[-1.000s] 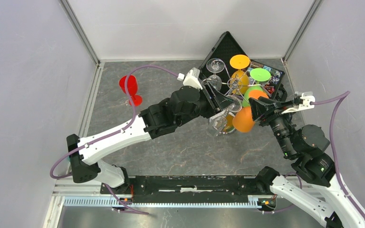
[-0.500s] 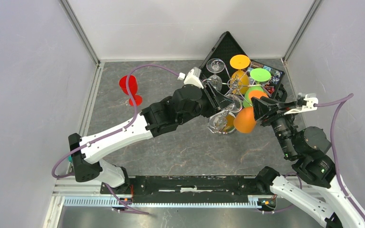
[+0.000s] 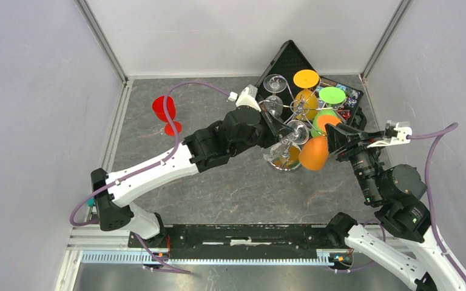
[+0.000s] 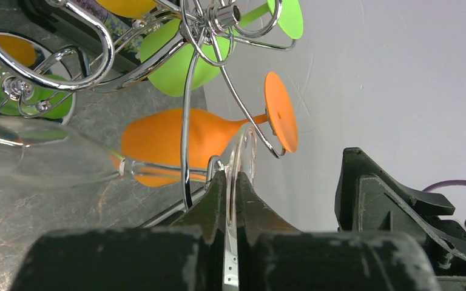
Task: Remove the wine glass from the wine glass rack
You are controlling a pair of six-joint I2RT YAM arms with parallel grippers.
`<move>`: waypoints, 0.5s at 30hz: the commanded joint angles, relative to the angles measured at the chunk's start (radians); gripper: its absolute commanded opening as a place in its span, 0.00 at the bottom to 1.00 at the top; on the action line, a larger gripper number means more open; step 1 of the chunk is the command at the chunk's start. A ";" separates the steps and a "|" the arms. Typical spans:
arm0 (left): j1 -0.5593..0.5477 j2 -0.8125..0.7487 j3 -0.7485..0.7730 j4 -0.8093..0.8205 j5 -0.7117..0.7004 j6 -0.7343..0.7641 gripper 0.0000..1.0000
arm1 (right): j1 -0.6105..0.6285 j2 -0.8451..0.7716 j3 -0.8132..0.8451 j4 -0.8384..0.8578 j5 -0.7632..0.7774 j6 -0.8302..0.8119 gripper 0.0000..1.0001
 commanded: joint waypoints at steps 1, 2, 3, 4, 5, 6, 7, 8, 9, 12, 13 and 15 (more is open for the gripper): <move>0.010 0.010 -0.010 -0.072 -0.016 0.026 0.02 | 0.001 -0.007 -0.009 0.029 0.020 -0.005 0.45; 0.010 0.002 -0.010 -0.071 -0.014 0.029 0.02 | 0.001 -0.008 -0.009 0.028 0.020 -0.005 0.45; 0.010 -0.003 -0.012 -0.068 -0.011 0.030 0.02 | 0.001 -0.008 -0.009 0.029 0.021 -0.004 0.45; 0.010 -0.015 -0.016 -0.059 -0.007 0.030 0.02 | 0.002 -0.008 -0.009 0.029 0.021 -0.004 0.45; 0.010 -0.027 -0.022 -0.048 0.000 0.030 0.02 | 0.002 -0.007 -0.009 0.028 0.021 -0.003 0.45; 0.011 -0.036 -0.029 -0.032 0.007 0.030 0.02 | 0.001 -0.007 -0.009 0.029 0.021 -0.002 0.45; 0.010 -0.046 -0.033 -0.023 0.013 0.030 0.02 | 0.001 -0.008 -0.010 0.031 0.020 -0.001 0.45; 0.010 -0.054 -0.033 -0.021 0.018 0.033 0.02 | 0.002 -0.007 -0.010 0.033 0.021 -0.001 0.45; 0.010 -0.061 -0.031 -0.025 0.023 0.037 0.02 | 0.001 -0.006 -0.012 0.034 0.021 0.000 0.45; 0.010 -0.080 -0.036 -0.029 0.032 0.040 0.02 | 0.002 -0.001 -0.019 0.037 0.017 0.004 0.45; 0.011 -0.088 -0.038 -0.027 0.037 0.041 0.02 | 0.001 0.001 -0.020 0.038 0.014 0.007 0.45; 0.010 -0.095 -0.036 -0.026 0.043 0.047 0.02 | 0.001 0.002 -0.024 0.042 0.009 0.010 0.45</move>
